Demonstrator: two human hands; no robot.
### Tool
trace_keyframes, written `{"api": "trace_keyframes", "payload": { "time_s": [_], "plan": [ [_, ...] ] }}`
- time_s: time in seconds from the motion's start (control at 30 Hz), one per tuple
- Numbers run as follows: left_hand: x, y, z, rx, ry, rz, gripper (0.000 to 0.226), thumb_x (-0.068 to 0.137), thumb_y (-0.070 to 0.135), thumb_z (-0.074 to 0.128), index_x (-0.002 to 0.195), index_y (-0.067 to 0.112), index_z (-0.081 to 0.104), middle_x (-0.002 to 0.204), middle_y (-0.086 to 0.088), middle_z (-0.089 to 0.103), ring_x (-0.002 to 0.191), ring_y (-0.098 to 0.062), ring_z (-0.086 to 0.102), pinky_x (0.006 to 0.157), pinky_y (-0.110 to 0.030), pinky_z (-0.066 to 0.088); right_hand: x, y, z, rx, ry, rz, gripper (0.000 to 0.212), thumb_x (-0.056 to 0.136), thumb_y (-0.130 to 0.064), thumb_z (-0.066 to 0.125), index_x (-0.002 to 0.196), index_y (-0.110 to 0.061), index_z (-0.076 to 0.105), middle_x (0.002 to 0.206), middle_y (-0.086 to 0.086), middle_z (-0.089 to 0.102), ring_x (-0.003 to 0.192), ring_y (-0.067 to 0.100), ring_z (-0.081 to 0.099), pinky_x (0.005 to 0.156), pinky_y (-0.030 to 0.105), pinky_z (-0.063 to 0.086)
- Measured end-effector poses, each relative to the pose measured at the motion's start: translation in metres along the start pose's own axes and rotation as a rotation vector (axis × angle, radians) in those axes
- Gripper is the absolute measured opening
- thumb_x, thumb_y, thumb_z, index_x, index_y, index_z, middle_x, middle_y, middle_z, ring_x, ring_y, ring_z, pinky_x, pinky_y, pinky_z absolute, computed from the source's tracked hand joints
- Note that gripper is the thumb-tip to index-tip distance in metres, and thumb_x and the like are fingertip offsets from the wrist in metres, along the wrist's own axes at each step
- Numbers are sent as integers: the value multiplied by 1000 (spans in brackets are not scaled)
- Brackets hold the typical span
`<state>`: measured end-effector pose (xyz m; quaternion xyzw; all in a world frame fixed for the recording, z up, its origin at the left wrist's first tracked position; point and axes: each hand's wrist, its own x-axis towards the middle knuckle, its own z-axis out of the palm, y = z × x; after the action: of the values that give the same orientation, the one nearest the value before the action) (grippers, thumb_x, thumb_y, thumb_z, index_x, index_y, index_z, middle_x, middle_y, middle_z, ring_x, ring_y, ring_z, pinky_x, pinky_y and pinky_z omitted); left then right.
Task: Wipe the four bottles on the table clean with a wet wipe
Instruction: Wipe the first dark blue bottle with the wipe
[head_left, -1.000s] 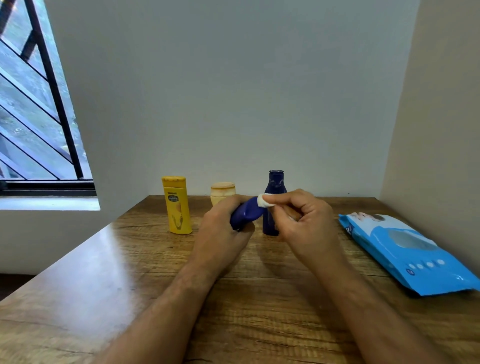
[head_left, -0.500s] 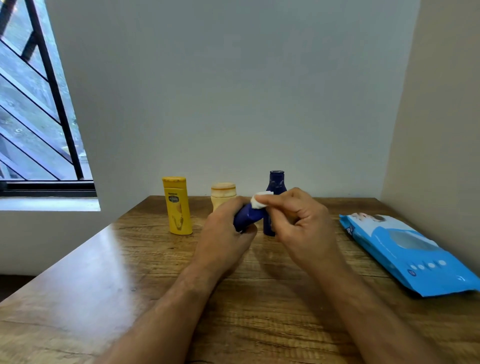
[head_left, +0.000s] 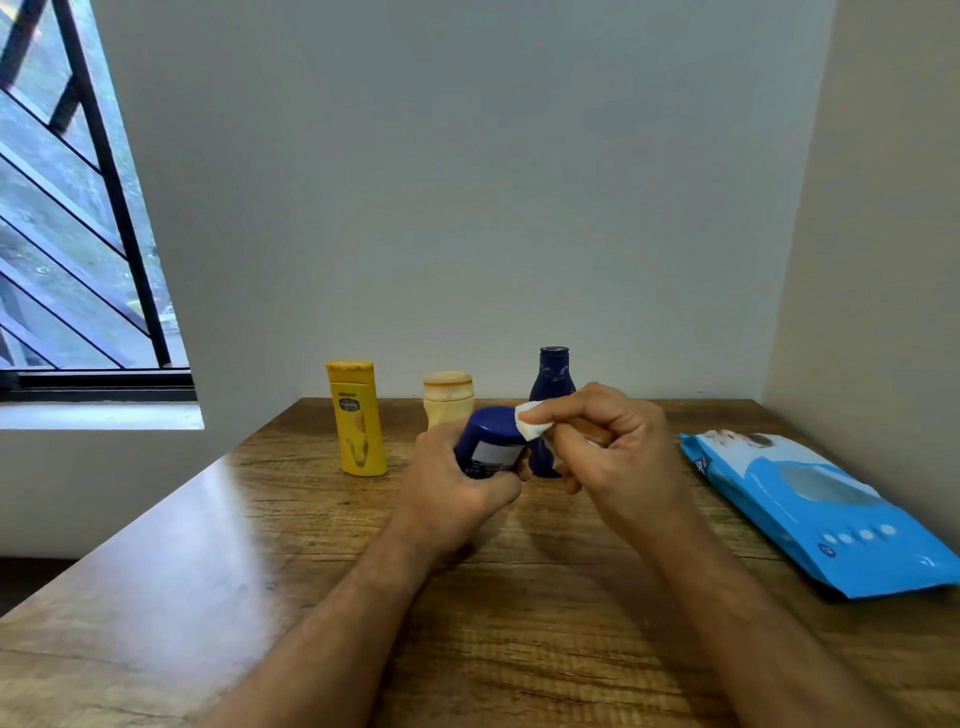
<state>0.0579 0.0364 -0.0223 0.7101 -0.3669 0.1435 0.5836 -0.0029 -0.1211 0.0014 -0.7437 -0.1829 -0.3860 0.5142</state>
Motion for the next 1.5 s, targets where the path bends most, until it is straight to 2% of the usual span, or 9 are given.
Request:
{"api": "trace_keyframes", "payload": {
  "time_s": [0.27, 0.5, 0.7, 0.8, 0.9, 1.0, 1.27, 1.37, 1.5],
  "plan": [
    [1, 3, 0, -361, -46, -144, 47, 64, 3, 52, 108, 19, 59, 78, 5, 69, 73, -24, 67, 60, -40, 60, 2, 3, 5, -60, 72, 85, 31, 94, -12, 61, 104, -39, 70, 91, -13, 64, 75, 13, 62, 59, 24, 56],
    [6, 4, -1, -604, 39, -164, 64, 77, 4, 66, 131, 26, 39, 102, -6, 75, 88, -27, 72, 70, -38, 60, 0, 8, 7, -114, 41, 47, 28, 93, -12, 63, 113, -30, 73, 92, -12, 64, 89, 6, 63, 74, 21, 55],
    [9, 9, 0, -614, 54, -179, 21, 94, 17, 59, 115, 19, 61, 114, -16, 72, 96, -36, 69, 72, -40, 61, 1, 12, 4, -190, 100, 100, 29, 94, -18, 62, 117, -34, 70, 93, -10, 62, 84, 4, 59, 70, 13, 51],
    [9, 10, -3, -679, 39, -199, 42, 79, -1, 42, 111, 13, 66, 112, -16, 72, 91, -27, 69, 65, -33, 58, 3, 14, 5, -185, 109, 124, 30, 94, -17, 62, 118, -33, 69, 93, -9, 62, 84, 3, 59, 71, 17, 53],
    [8, 11, -3, -605, -13, -179, 64, 71, -21, 37, 116, 16, 64, 108, -11, 75, 83, -21, 72, 59, -26, 56, 3, 15, 5, -172, 124, 135, 31, 95, -17, 61, 118, -35, 69, 93, -9, 63, 85, 5, 61, 74, 26, 57],
    [7, 9, 2, -553, -36, -115, 65, 75, -24, 56, 123, 19, 63, 124, -2, 71, 103, -25, 72, 74, -33, 60, 3, 17, 5, -170, 126, 170, 30, 95, -19, 60, 117, -36, 69, 97, -10, 64, 88, 8, 63, 72, 37, 60],
    [7, 2, 4, -104, 45, -35, 68, 74, -11, 78, 122, 32, 59, 148, 10, 37, 124, -3, 55, 96, -22, 51, 3, 10, 6, -138, 20, 265, 23, 96, -18, 59, 111, -32, 70, 106, -11, 67, 98, 2, 63, 81, 23, 57],
    [7, -3, 4, 226, 74, 81, 58, 70, 7, 87, 109, 38, 56, 128, 20, 43, 119, 4, 47, 98, -15, 44, 2, 8, 6, -65, -15, 347, 19, 95, -18, 60, 101, -33, 70, 96, -11, 71, 88, 6, 67, 66, 16, 52],
    [6, -6, 6, 486, 112, 77, 57, 64, 25, 91, 90, 45, 44, 100, 22, 46, 100, -1, 46, 76, -21, 43, 2, 6, 6, 44, -26, 424, 15, 91, -17, 65, 87, -28, 73, 84, -7, 72, 74, 9, 66, 54, 15, 45]
  ]
}}
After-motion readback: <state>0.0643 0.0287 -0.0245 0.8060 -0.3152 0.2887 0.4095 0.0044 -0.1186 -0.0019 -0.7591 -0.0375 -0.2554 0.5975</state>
